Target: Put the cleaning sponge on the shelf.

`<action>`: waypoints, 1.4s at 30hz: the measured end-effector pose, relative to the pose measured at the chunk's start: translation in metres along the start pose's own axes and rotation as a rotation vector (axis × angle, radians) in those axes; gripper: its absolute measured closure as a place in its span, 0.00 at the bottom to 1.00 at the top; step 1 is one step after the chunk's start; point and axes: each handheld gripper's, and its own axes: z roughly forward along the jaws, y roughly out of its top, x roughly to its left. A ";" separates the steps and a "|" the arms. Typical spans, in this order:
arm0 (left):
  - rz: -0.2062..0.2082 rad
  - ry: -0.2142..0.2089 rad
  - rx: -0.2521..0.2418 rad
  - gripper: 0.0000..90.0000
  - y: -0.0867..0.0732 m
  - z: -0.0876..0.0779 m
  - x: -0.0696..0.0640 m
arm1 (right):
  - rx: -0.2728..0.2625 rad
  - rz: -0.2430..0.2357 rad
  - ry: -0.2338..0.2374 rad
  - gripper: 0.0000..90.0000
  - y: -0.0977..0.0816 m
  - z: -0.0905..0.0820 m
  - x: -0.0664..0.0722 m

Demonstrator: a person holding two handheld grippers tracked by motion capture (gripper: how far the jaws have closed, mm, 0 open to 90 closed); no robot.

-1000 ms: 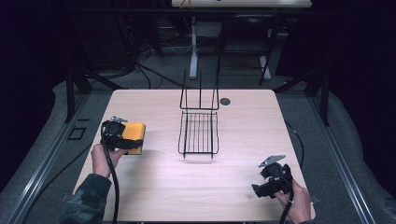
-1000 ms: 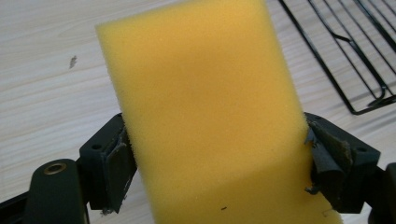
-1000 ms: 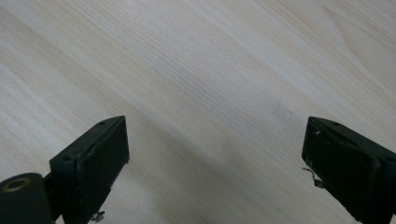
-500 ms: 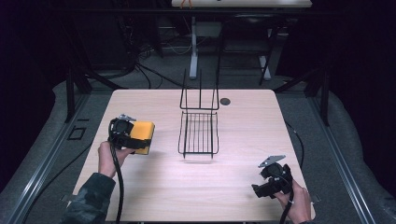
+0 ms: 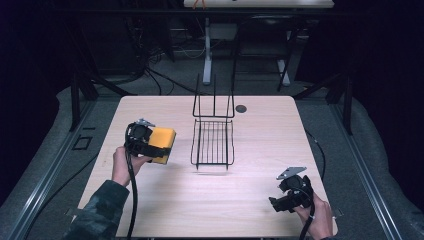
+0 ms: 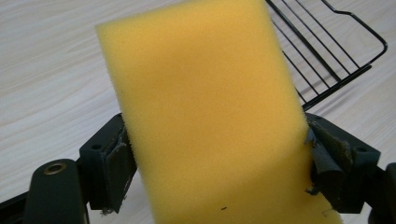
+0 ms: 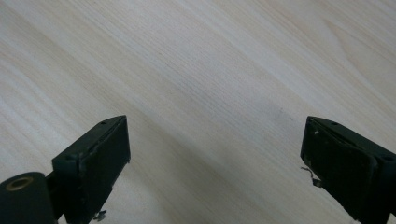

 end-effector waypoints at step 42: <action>0.049 -0.093 0.006 0.21 0.042 0.031 -0.045 | 0.028 -0.011 0.013 0.09 0.000 0.002 0.000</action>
